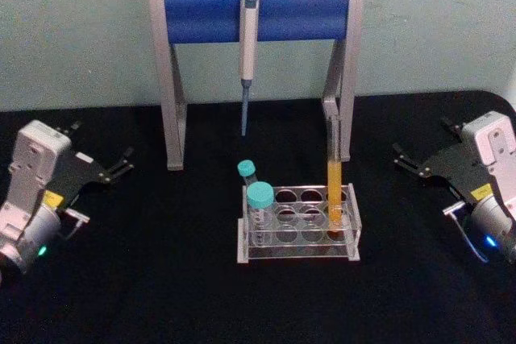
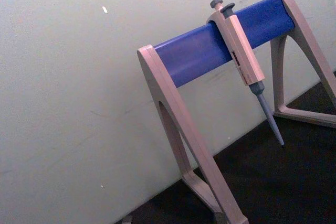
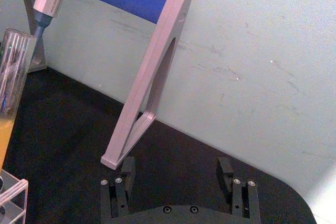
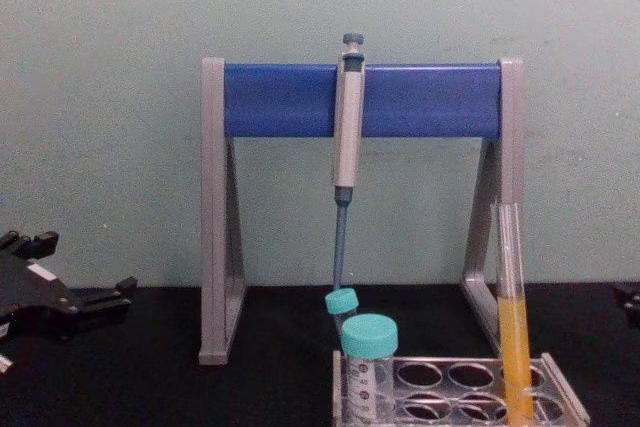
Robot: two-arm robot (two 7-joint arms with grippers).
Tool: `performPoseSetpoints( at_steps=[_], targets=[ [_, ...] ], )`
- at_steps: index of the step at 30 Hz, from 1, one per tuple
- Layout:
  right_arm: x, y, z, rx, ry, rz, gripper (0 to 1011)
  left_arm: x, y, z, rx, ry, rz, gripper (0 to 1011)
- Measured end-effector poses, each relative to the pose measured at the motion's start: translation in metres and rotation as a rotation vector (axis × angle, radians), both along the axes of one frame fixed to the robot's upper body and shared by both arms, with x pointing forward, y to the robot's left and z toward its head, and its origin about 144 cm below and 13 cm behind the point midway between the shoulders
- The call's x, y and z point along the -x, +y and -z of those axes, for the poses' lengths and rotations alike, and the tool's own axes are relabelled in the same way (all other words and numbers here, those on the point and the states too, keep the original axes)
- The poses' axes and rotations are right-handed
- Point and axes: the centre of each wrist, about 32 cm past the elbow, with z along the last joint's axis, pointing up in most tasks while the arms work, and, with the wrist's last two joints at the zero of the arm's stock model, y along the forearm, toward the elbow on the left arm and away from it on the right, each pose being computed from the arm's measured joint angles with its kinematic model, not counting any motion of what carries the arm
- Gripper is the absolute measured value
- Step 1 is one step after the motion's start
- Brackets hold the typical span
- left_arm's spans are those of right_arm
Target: Pick up the test tube from the test tube rack, shake it, then place it back into the test tube rack.
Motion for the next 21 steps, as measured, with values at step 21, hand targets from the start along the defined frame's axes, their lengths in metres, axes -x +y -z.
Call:
performPoseSetpoints(
  at_steps=[21],
  targets=[
    [0.01, 0.004, -0.016, -0.08, 0.019, -0.043, 1000, 0.0, 0.0, 0.0, 0.0, 0.0, 0.0, 1001]
  ],
)
